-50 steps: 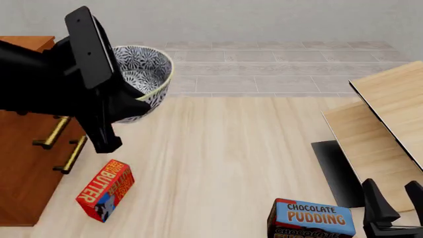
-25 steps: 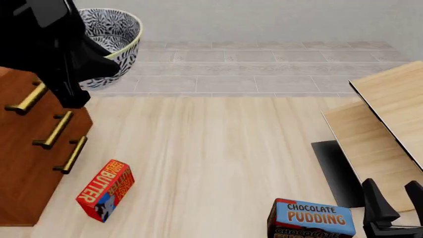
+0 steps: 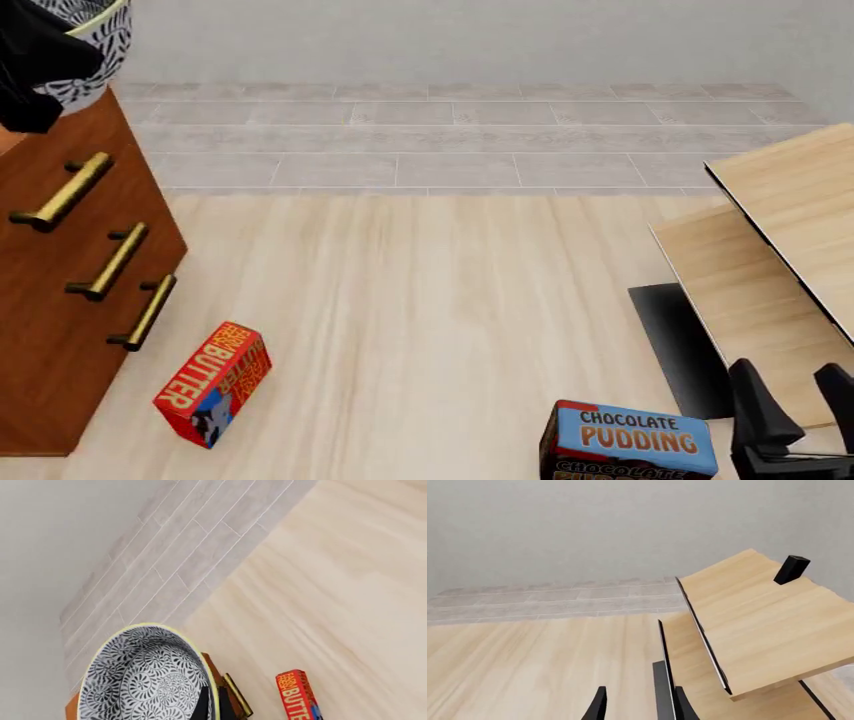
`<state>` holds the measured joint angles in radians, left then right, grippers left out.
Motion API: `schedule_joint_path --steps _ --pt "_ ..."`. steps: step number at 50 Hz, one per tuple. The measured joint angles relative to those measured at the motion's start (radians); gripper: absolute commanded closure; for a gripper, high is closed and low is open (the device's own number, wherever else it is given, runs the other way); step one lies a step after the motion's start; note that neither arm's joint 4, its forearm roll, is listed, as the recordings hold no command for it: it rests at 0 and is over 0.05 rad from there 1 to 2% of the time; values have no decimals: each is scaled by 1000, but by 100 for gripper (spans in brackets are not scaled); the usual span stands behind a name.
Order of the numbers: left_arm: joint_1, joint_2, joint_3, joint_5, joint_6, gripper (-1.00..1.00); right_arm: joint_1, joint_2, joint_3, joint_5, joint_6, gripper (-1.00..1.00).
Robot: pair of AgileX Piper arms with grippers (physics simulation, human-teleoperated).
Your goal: Close the top drawer of the cabinet and put the bowl on top of it.
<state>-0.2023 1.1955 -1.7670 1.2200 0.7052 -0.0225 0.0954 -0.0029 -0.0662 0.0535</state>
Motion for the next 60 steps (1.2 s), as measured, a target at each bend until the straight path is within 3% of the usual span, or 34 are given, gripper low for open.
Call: schedule_joint_path --steps 30,45,60 --pt "290 33 -86 0 30 100 4 9 0 -3 -15 -100" --pt "382 67 -103 0 34 100 5 4 -1 3 -25 -100" --pt "423 102 -111 0 21 100 1 -10 -2 17 -32 -100"
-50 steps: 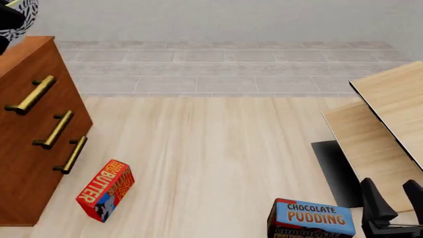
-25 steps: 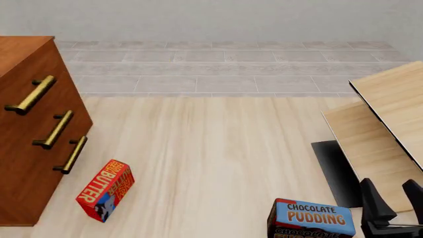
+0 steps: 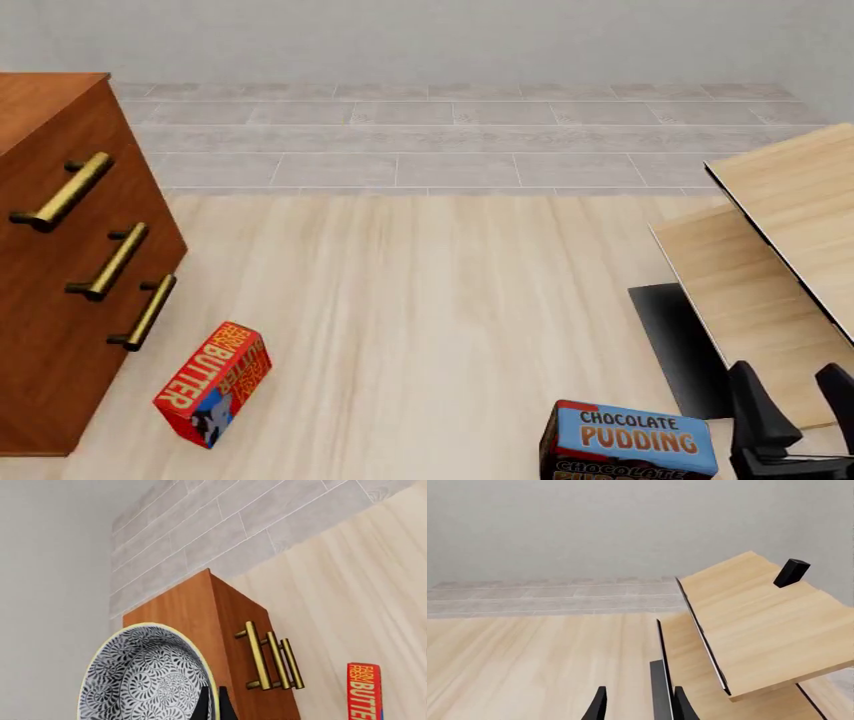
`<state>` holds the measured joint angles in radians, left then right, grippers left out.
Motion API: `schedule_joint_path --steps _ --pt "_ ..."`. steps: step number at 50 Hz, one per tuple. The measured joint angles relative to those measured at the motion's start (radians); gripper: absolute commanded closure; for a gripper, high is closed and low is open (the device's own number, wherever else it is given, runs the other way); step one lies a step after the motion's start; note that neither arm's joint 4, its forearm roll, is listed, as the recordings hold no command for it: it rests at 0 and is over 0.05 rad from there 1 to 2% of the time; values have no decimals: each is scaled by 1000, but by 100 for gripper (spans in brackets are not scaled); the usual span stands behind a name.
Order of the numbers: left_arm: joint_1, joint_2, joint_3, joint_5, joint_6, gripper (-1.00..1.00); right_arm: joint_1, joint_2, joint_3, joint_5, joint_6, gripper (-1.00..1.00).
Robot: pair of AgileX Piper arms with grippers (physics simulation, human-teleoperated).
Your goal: Close the top drawer of the cabinet and put the bowl on top of it.
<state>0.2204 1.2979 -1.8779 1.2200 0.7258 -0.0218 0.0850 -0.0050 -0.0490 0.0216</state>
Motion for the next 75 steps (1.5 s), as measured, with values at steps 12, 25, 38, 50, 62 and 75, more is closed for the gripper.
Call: schedule_joint_path --steps 12,25,38,50,62,75 --pt "-1 13 -2 0 -22 100 -1 -5 -1 5 -4 -100" --pt "26 32 -8 0 -19 100 -1 -8 -1 8 -3 -100" --pt "56 44 -14 0 -12 100 1 -11 -1 11 -5 -100" --pt "58 44 8 -7 -23 100 2 -11 -1 11 -6 -100" --pt "56 31 63 -38 -40 100 2 -12 -1 13 -6 -100" --pt "64 8 134 -78 -50 100 1 -21 -4 23 -8 -100"
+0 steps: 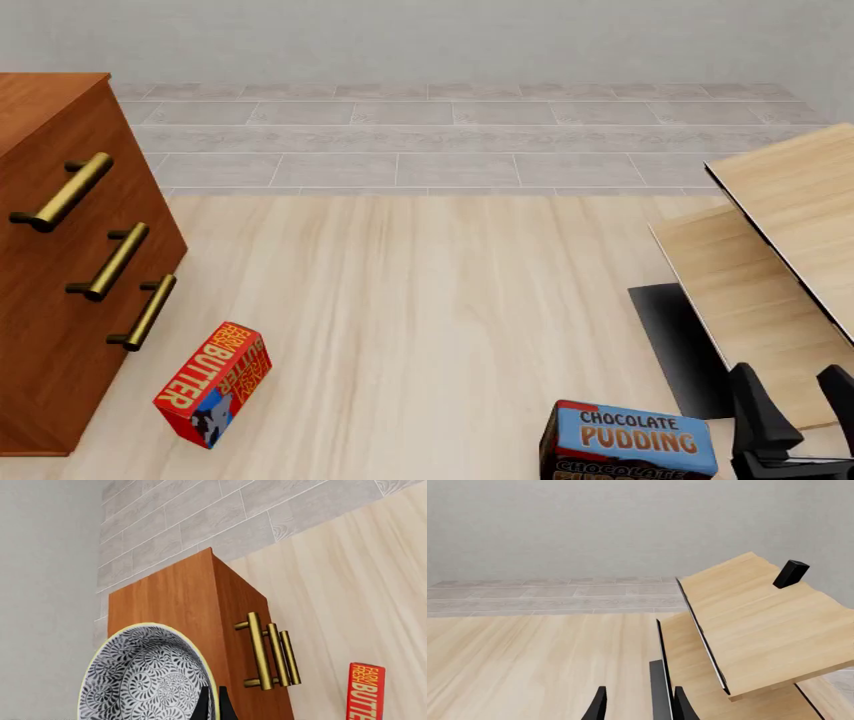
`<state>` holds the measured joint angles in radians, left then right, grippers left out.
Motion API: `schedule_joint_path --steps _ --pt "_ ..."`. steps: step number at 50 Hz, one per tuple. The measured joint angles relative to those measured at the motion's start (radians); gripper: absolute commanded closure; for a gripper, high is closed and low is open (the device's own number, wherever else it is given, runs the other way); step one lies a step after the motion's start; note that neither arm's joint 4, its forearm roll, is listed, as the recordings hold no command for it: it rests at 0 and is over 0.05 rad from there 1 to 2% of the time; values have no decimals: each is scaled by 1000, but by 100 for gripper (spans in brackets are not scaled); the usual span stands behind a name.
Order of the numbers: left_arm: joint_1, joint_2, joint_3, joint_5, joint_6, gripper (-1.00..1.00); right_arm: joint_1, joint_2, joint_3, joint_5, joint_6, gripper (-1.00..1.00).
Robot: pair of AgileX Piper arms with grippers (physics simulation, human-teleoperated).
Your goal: Close the top drawer of the cabinet and put the bowl on top of it.
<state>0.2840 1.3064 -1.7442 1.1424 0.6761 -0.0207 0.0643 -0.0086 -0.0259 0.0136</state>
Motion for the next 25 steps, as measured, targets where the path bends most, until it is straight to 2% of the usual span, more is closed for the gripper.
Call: schedule_joint_path --steps 25 --pt "8 -27 111 -70 -26 100 5 -3 1 4 -11 -100"
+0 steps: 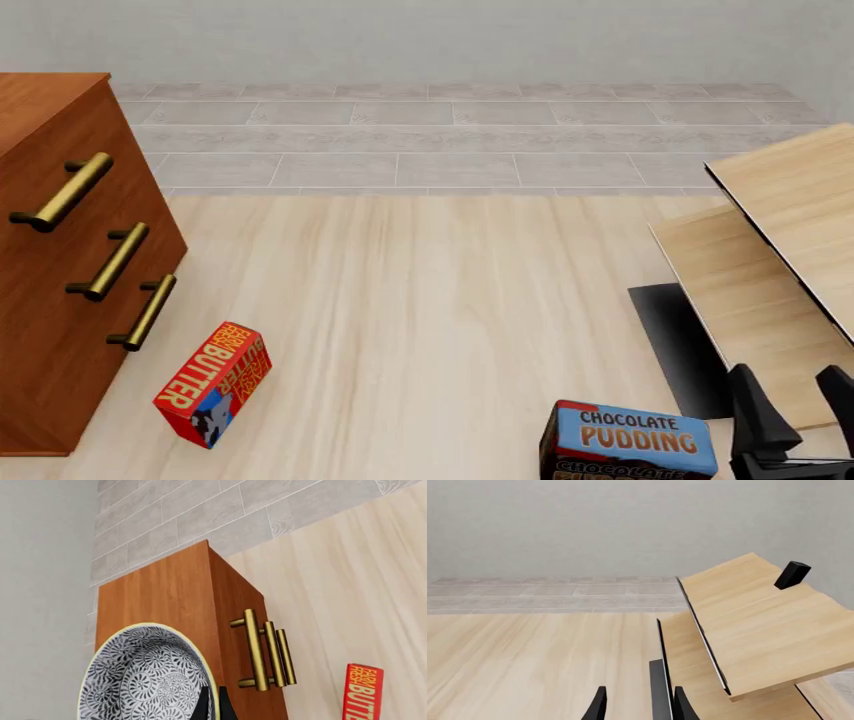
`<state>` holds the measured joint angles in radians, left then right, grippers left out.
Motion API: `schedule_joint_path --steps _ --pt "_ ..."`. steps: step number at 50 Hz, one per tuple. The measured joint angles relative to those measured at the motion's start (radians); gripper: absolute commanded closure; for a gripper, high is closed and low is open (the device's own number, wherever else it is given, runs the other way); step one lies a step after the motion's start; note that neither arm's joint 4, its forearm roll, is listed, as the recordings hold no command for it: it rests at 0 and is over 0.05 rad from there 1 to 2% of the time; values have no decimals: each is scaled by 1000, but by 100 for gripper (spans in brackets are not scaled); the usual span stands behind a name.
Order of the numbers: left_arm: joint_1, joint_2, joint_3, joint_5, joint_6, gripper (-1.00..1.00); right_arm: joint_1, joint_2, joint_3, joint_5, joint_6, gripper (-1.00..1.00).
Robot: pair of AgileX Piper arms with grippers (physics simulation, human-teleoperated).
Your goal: Close the top drawer of the cabinet and put the bowl on top of it.
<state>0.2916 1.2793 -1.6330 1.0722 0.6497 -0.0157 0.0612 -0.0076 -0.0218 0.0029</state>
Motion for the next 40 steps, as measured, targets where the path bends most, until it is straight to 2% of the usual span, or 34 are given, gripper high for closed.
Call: schedule_joint_path --steps 40 --pt "23 -19 105 -96 5 100 5 12 0 -9 -5 -100"
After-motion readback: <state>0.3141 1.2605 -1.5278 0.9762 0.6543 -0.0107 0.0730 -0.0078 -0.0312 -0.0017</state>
